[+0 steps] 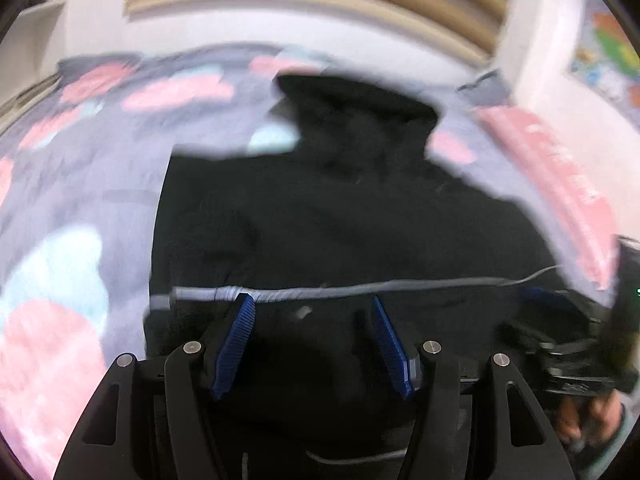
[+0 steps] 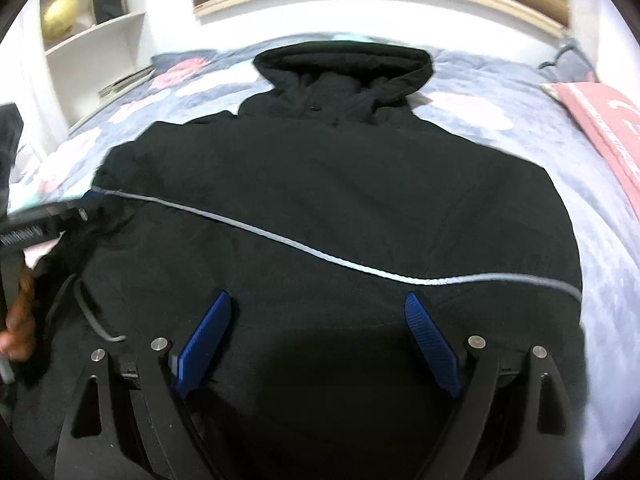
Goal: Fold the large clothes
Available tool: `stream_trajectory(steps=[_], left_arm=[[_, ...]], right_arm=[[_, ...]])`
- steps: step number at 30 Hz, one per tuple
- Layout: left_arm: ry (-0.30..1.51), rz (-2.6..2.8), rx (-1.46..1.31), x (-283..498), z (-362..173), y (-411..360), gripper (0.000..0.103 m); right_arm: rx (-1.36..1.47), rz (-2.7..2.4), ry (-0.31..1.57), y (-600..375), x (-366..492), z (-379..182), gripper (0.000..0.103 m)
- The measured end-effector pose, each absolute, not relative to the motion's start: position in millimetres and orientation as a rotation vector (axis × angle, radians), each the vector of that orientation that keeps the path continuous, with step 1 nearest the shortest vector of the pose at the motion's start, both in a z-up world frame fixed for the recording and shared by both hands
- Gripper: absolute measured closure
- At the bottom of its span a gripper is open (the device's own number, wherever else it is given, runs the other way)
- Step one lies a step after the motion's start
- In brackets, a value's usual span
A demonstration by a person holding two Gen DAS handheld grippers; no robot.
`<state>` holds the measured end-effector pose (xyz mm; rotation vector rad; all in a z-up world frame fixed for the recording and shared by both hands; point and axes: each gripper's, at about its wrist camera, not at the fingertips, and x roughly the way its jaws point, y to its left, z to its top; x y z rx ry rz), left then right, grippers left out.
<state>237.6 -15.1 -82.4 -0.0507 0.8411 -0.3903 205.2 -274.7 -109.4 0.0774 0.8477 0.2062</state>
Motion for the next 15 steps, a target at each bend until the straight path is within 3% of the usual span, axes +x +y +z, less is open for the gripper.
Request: stream_trajectory(steps=[4, 8, 15], left_arm=[[0.800, -0.397, -0.010, 276.0, -21.7, -19.9, 0.041], [0.782, -0.371, -0.070, 348.4, 6.0, -25.3, 0.041], [0.875, -0.315, -0.157, 472.7, -38.9, -48.7, 0.041]], right_arm=[[0.135, 0.183, 0.771, -303.0, 230.9, -54.3, 0.013], [0.170, 0.129, 0.695, -332.8, 288.4, -10.2, 0.013], [0.239, 0.029, 0.701, -363.4, 392.1, -24.4, 0.013]])
